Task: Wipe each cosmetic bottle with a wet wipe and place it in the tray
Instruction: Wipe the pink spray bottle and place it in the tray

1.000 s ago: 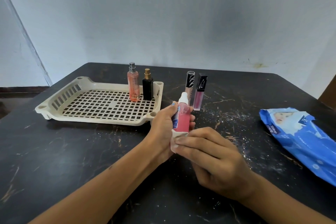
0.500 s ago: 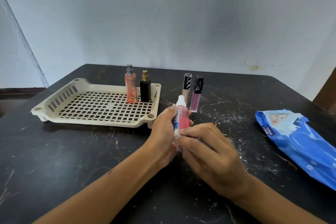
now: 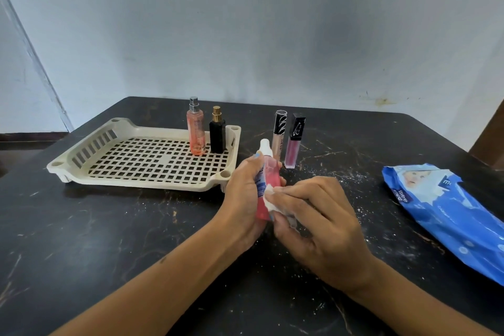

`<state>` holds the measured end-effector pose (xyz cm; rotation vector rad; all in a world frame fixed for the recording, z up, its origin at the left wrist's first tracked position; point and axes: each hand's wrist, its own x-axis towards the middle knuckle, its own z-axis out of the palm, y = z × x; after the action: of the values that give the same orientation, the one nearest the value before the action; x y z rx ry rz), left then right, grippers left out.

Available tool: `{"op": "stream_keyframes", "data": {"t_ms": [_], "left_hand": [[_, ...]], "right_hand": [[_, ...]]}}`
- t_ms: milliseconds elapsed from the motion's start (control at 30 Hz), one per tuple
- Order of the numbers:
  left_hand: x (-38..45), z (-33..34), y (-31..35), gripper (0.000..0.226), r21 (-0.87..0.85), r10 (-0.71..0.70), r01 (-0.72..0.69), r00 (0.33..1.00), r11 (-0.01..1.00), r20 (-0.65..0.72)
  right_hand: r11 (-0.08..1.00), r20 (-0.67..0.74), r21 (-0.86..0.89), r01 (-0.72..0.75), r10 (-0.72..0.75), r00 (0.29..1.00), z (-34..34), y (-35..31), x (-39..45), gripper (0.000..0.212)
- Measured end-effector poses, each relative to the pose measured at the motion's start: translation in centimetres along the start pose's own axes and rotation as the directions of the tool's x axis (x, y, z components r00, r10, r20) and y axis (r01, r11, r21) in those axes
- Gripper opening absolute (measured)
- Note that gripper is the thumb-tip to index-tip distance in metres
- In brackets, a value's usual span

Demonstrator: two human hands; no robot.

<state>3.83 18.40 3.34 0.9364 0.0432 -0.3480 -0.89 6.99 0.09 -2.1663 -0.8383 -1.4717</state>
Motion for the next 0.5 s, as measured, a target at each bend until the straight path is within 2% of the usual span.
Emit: {"op": "stream_keyframes", "data": {"t_ms": [167,267,400,500], "left_hand": [[-0.19,-0.23,-0.07,0.026,0.015,-0.027,0.026,0.999,1.000,0.045],[-0.05,-0.30,-0.06,0.033,0.002,-0.023,0.023,0.999,1.000,0.026],[-0.17,-0.25,0.32,0.038,0.005,-0.040,0.040,0.998,0.999,0.049],[-0.29,-0.23,0.83,0.030,0.029,0.032,-0.035,0.996,0.999,0.078]], "right_hand": [[0.994,0.031,-0.110,0.023,-0.019,0.999,-0.22,0.44,0.01,0.022],[0.986,0.016,-0.162,0.037,-0.035,0.999,-0.18,0.29,0.10,0.019],[0.990,-0.016,-0.126,0.067,-0.070,0.997,-0.27,0.17,0.18,0.013],[0.992,-0.030,-0.100,0.077,-0.080,0.996,-0.34,0.29,0.18,0.010]]}}
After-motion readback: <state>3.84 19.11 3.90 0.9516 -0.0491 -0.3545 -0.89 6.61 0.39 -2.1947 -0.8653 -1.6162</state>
